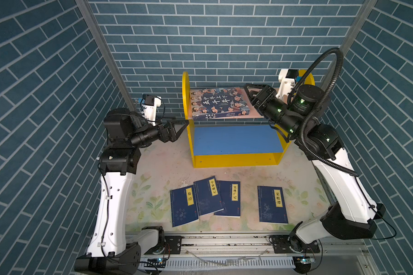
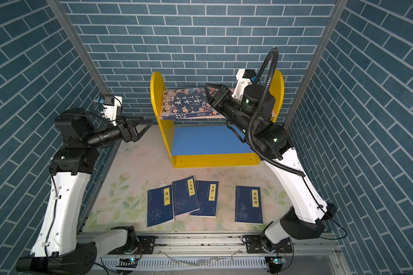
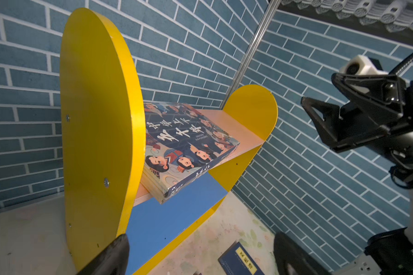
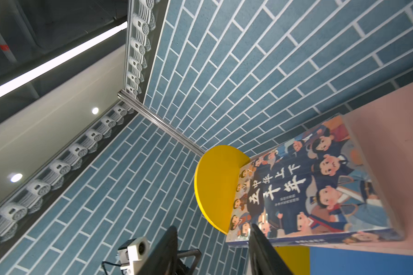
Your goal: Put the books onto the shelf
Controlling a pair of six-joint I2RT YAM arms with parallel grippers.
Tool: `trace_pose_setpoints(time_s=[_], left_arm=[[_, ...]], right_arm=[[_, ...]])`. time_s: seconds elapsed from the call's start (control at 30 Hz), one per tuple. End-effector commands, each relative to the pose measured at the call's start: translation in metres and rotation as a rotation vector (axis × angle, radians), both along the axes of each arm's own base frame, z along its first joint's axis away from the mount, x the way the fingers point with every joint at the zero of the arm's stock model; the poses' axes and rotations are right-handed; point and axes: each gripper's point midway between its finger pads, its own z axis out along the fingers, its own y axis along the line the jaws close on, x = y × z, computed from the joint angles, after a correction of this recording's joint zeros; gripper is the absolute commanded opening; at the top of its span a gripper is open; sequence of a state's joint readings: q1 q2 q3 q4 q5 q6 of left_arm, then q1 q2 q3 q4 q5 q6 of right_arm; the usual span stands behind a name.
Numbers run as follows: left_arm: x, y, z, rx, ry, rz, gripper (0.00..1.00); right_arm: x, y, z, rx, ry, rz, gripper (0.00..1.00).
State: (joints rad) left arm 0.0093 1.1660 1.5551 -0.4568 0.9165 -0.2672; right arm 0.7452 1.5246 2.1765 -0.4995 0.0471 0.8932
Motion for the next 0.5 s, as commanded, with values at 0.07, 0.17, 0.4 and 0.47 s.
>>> trace_pose_setpoints(time_s=[0.07,0.17,0.4,0.47], left_arm=[[-0.003,0.006,-0.012,0.139,-0.079,0.015,0.95],[-0.005,0.003,-0.017,0.167,-0.095,-0.019,0.95],[0.009,0.003,-0.024,0.183,-0.099,-0.028,0.96],[0.020,0.006,-0.025,0.183,-0.095,0.005,0.96]], right_arm=[[0.020,0.003,-0.033,-0.278,-0.039,0.064,0.51],[0.035,-0.001,-0.037,-0.306,-0.052,0.071,0.53],[0.079,-0.019,-0.061,-0.314,0.017,0.059,0.57],[0.088,-0.021,-0.068,-0.308,0.042,0.072,0.58]])
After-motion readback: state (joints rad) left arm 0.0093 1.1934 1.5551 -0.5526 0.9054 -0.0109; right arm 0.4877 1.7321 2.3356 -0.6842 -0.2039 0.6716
